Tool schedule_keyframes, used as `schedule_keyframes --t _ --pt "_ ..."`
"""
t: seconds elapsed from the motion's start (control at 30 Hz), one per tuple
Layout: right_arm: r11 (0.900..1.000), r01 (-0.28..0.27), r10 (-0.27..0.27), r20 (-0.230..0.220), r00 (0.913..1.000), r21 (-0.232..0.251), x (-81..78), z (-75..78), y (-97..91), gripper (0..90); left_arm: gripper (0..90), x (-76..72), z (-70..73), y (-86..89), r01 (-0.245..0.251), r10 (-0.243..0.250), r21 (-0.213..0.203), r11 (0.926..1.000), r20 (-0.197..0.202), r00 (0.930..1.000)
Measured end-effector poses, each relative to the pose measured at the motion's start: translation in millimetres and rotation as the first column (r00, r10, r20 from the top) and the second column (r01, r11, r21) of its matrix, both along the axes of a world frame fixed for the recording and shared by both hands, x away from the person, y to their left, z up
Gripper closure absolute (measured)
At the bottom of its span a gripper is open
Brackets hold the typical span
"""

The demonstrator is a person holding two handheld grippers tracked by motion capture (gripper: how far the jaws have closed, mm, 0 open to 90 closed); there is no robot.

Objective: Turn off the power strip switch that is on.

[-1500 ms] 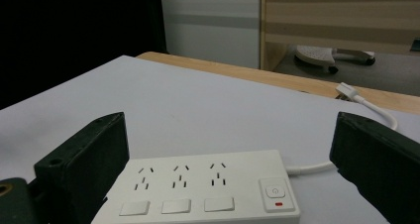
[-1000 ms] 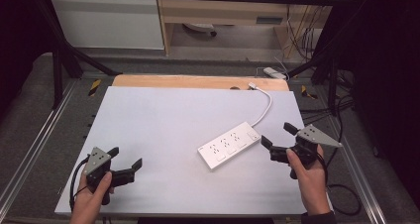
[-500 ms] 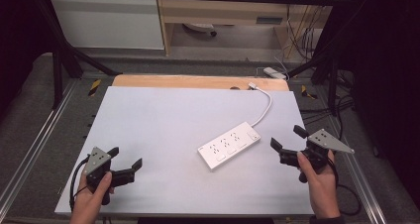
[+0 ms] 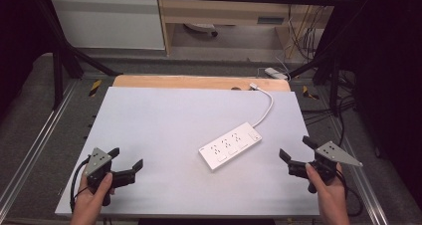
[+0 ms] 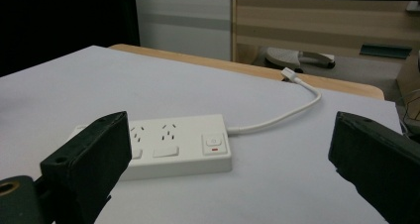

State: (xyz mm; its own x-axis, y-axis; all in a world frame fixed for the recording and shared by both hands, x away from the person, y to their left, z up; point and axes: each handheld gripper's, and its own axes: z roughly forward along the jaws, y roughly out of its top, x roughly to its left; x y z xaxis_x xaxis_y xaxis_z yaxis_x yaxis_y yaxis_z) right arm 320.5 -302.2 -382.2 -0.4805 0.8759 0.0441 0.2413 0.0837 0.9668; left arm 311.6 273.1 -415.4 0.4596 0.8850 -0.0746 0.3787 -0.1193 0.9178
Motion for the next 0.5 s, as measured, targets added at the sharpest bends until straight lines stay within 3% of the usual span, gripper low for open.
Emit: schedule_keyframes --t 0.5 --pt "0.9988 -0.04 0.039 -0.043 0.9983 -0.029 1.9 -23.0 -0.4 3.2 5.8 -0.2 -0.1 -0.1 0.002 -0.002 0.002 1.0 0.0 1.0"
